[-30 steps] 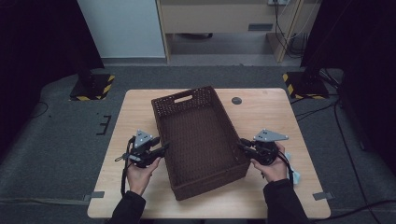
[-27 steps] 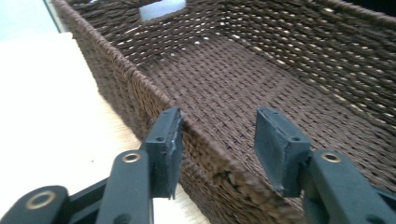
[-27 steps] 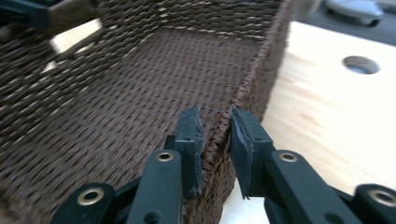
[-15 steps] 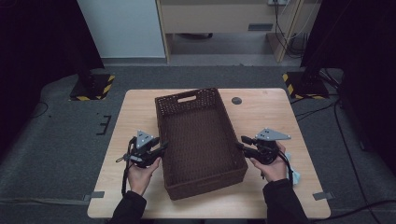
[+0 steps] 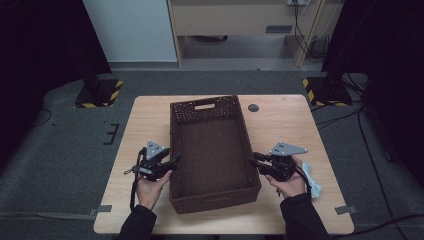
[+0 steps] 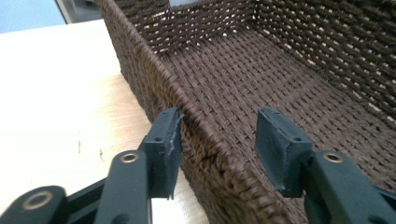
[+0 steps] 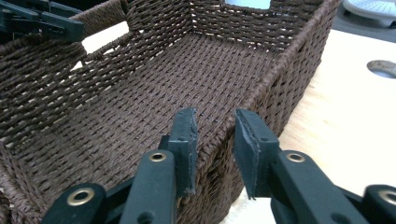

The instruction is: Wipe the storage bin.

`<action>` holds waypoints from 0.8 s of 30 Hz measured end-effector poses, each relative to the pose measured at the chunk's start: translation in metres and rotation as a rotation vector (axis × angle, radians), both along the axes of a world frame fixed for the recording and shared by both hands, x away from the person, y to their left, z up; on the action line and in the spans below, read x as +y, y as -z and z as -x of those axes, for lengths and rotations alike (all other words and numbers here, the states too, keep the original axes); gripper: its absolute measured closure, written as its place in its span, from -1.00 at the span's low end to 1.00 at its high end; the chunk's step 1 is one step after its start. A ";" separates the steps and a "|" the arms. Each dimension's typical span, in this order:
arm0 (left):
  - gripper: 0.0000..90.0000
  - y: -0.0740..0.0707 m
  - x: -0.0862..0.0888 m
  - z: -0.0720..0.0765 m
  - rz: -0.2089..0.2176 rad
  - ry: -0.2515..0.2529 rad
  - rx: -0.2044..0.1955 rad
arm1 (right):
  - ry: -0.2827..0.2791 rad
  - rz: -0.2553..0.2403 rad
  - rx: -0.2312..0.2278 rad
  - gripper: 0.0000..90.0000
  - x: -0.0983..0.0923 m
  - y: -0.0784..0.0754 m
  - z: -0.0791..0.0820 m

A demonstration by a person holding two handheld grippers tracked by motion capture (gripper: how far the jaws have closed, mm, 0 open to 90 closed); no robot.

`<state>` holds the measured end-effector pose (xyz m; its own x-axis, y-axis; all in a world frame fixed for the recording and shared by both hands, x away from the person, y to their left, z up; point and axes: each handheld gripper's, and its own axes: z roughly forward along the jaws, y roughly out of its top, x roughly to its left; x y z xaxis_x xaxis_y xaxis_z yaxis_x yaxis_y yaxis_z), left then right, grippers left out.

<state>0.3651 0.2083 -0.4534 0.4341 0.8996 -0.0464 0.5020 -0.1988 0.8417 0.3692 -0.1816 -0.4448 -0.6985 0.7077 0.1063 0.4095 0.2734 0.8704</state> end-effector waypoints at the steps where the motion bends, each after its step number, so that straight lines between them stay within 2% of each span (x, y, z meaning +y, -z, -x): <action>1: 0.17 0.002 0.000 -0.001 -0.002 0.004 0.001 | 0.003 -0.004 -0.005 0.59 0.000 -0.002 0.000; 3: 0.19 0.004 0.001 -0.002 0.007 0.010 0.007 | 0.035 -0.023 -0.021 0.47 0.000 -0.003 -0.002; 9: 0.25 0.005 -0.001 -0.003 0.004 -0.003 0.006 | 0.086 -0.003 -0.047 0.25 0.004 0.004 -0.012; 11: 0.28 0.004 -0.002 -0.003 -0.010 -0.005 0.010 | 0.096 0.000 -0.055 0.22 0.006 0.006 -0.015; 15: 0.31 0.003 -0.002 -0.004 -0.023 0.005 0.012 | 0.073 -0.007 -0.035 0.30 0.011 0.009 -0.014; 18: 0.32 0.002 0.002 -0.005 -0.022 0.020 0.014 | 0.054 0.012 -0.025 0.33 0.012 0.008 -0.010; 21: 0.38 0.003 0.006 -0.008 -0.019 0.020 0.006 | 0.035 -0.022 0.014 0.34 0.011 0.006 -0.005; 22: 0.39 0.003 0.007 -0.008 -0.017 0.019 0.005 | 0.024 -0.031 0.017 0.42 0.011 0.005 -0.005; 24: 0.41 0.003 0.007 -0.008 -0.020 0.018 -0.001 | 0.032 -0.032 0.002 0.40 0.011 0.002 -0.004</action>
